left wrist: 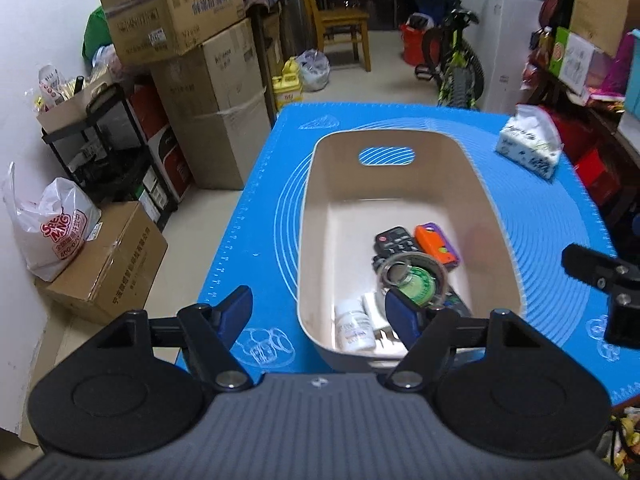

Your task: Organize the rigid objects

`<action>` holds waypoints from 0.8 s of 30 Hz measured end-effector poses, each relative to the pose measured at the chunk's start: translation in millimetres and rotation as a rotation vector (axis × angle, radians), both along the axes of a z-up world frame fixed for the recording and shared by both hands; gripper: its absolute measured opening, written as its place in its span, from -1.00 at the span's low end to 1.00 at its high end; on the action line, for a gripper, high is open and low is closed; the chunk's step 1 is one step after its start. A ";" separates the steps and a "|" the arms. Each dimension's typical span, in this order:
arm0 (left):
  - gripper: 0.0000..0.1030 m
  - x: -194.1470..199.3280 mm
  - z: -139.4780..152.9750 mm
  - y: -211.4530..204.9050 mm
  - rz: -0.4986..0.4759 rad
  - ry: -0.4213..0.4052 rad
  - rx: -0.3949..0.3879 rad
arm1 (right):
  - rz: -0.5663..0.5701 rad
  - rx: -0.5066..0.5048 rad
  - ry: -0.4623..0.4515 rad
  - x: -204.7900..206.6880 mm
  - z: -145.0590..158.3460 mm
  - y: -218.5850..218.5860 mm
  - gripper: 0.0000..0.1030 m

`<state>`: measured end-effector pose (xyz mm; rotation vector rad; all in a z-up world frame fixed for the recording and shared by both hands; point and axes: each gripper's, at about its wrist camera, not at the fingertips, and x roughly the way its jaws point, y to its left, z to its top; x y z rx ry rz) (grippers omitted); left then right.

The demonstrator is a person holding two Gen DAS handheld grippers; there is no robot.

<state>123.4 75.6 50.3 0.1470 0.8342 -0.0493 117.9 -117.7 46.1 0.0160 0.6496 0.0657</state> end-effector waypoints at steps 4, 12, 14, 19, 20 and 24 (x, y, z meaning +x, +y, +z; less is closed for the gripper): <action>0.44 -29.4 9.9 -9.0 -0.022 -0.030 0.012 | -0.018 0.010 -0.004 -34.7 8.2 -1.3 0.95; 0.46 -85.2 21.4 -23.6 -0.043 -0.071 0.003 | -0.071 0.018 -0.027 -109.2 19.4 -9.1 0.95; 0.46 -98.9 23.7 -27.6 -0.050 -0.077 -0.006 | -0.087 0.016 -0.033 -129.1 20.7 -12.4 0.95; 0.46 -128.7 26.5 -38.9 -0.078 -0.091 -0.005 | -0.114 0.022 -0.038 -173.2 23.9 -22.6 0.95; 0.46 -134.8 26.5 -41.3 -0.083 -0.095 -0.005 | -0.118 0.018 -0.040 -181.1 25.4 -24.7 0.95; 0.46 -152.9 25.5 -45.5 -0.092 -0.091 -0.026 | -0.132 0.010 -0.044 -207.9 31.3 -30.5 0.95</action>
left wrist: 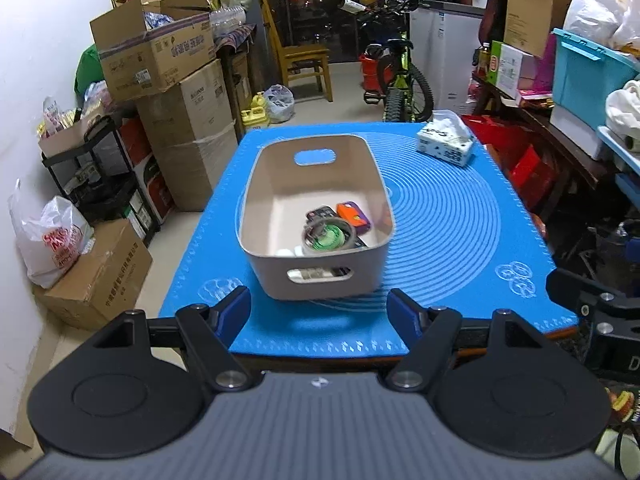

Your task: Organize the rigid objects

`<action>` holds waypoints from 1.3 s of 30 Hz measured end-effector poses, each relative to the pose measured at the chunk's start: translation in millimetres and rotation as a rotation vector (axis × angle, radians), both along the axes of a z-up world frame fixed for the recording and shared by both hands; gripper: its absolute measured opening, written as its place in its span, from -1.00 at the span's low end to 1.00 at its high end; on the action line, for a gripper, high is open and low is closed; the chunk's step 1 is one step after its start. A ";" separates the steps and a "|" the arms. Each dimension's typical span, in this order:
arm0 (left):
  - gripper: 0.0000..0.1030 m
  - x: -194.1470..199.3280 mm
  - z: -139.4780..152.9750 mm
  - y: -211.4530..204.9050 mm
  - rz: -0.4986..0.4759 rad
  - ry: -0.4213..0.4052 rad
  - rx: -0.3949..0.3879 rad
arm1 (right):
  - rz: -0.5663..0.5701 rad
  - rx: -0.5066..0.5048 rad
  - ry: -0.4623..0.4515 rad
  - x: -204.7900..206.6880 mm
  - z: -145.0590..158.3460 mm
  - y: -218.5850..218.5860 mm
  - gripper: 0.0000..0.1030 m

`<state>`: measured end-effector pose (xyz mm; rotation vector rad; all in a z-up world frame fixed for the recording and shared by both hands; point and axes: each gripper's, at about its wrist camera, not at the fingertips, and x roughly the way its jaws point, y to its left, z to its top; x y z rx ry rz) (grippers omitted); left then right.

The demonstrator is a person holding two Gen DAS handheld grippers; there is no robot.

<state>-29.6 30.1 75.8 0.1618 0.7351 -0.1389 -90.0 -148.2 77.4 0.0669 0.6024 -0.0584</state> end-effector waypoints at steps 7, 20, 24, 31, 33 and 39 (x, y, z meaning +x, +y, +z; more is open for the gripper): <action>0.46 -24.8 -4.6 -2.0 -0.031 0.006 0.012 | -0.004 0.023 0.001 -32.9 6.2 -7.2 0.95; 0.46 -52.0 -2.3 10.8 -0.044 0.007 0.003 | 0.010 0.031 0.017 -64.3 10.8 11.1 0.95; 0.46 -54.5 -2.1 12.7 -0.040 0.006 0.000 | 0.018 0.037 0.022 -69.6 11.6 12.2 0.95; 0.46 -55.2 -0.5 13.3 -0.043 0.006 -0.005 | 0.002 0.033 0.022 -76.4 9.7 9.8 0.95; 0.46 -55.6 -0.5 12.0 -0.048 0.008 0.000 | -0.004 0.041 0.028 -76.4 8.3 7.8 0.95; 0.46 -56.3 -1.5 10.9 -0.053 0.013 0.004 | -0.015 0.050 0.035 -77.7 5.0 4.6 0.95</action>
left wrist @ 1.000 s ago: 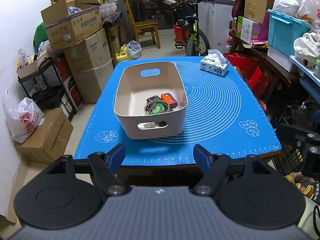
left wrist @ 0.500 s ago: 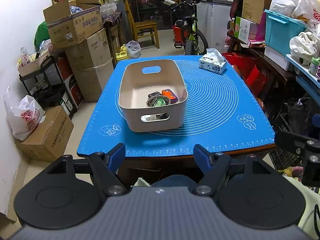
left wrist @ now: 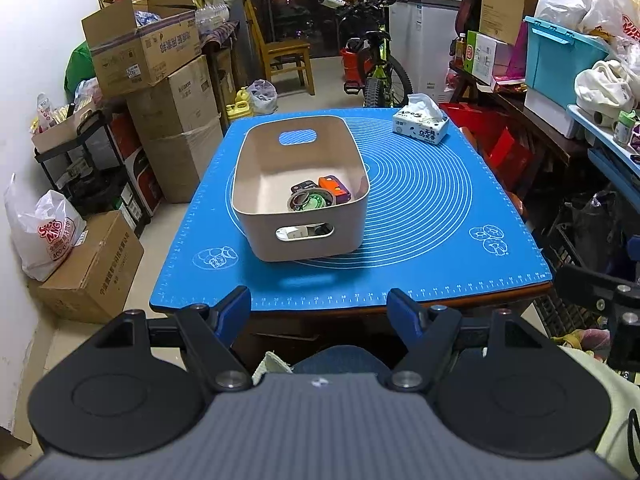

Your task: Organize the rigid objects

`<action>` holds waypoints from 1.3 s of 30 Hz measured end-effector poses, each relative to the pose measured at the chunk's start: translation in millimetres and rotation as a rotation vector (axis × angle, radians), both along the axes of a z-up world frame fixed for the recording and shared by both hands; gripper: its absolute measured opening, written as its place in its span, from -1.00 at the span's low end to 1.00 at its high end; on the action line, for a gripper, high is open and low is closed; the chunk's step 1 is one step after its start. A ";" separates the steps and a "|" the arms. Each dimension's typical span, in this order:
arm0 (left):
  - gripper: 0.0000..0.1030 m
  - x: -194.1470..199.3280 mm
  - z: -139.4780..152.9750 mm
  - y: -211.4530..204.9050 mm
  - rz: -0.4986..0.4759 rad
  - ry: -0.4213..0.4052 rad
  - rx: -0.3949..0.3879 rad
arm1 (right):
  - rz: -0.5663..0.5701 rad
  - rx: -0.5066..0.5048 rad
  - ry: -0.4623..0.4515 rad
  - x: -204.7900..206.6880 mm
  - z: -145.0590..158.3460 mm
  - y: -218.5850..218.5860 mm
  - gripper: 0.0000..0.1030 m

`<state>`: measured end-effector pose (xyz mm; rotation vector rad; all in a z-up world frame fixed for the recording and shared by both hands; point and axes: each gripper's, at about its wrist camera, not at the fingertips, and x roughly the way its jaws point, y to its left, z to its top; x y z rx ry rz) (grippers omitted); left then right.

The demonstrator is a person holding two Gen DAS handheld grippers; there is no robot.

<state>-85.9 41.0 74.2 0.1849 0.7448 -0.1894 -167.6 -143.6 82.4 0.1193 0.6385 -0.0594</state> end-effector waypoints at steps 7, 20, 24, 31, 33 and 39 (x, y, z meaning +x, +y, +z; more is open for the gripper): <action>0.46 -0.5 -2.1 0.1 -0.002 0.004 0.003 | -0.005 0.016 0.006 1.2 -0.7 -3.7 0.95; 0.46 -0.5 -2.1 0.3 -0.003 0.007 0.000 | -0.010 0.009 0.008 0.8 -1.9 -4.1 0.95; 0.46 0.1 -0.7 1.1 -0.005 0.007 -0.001 | -0.010 0.009 0.008 0.5 -2.2 -2.3 0.95; 0.46 0.5 0.8 0.8 -0.005 0.005 -0.001 | -0.013 0.012 0.008 -0.4 -4.9 -5.2 0.95; 0.46 0.4 0.7 0.9 -0.008 0.004 -0.001 | -0.014 0.010 0.007 -0.4 -5.0 -5.4 0.95; 0.46 0.7 1.1 -0.6 -0.011 0.006 -0.002 | -0.019 0.005 0.004 -2.8 -3.6 -6.8 0.95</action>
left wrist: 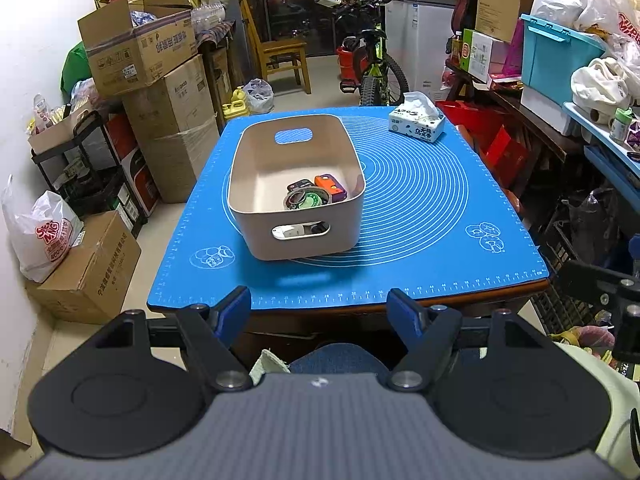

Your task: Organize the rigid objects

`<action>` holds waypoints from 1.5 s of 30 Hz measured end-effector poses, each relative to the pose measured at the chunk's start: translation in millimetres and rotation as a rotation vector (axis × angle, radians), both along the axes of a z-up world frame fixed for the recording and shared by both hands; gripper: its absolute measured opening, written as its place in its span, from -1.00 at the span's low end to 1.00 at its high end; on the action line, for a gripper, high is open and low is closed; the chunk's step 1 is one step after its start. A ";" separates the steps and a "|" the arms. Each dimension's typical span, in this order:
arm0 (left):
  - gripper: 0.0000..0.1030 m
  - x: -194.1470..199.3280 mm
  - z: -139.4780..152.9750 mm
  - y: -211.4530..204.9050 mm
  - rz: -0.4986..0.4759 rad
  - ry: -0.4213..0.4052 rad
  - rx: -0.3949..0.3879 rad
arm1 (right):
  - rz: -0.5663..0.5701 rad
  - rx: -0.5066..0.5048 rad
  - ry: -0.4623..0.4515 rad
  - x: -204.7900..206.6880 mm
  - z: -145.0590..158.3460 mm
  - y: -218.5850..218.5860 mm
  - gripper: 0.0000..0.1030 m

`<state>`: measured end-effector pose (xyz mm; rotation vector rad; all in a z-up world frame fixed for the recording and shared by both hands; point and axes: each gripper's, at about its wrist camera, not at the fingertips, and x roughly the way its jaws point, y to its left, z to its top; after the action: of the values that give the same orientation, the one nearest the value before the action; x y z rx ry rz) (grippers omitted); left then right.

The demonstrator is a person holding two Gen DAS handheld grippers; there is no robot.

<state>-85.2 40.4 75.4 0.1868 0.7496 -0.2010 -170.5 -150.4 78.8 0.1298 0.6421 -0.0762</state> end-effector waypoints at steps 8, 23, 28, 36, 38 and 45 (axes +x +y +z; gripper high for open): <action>0.46 0.2 -0.9 -0.3 0.000 -0.001 0.000 | -0.002 -0.003 0.001 -0.7 1.0 -0.4 0.95; 0.46 -1.1 -1.2 -1.1 0.003 -0.006 -0.003 | 0.000 -0.002 0.006 -2.1 0.5 -0.1 0.95; 0.46 -1.2 0.0 -1.7 0.007 -0.009 -0.005 | 0.002 -0.002 0.006 -2.3 0.3 0.5 0.95; 0.46 -1.6 0.1 -0.7 0.007 -0.010 -0.006 | 0.009 -0.006 0.006 -3.5 -0.3 -1.6 0.95; 0.46 -1.6 1.1 0.0 0.007 -0.011 -0.007 | 0.009 -0.006 0.006 -3.8 -0.4 -1.6 0.95; 0.46 -1.8 1.2 0.7 0.006 -0.011 -0.008 | 0.008 -0.007 0.007 -3.8 0.1 -0.6 0.95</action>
<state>-87.0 41.0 76.5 0.1775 0.7378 -0.1969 -174.3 -150.9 78.9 0.1207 0.6490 -0.0710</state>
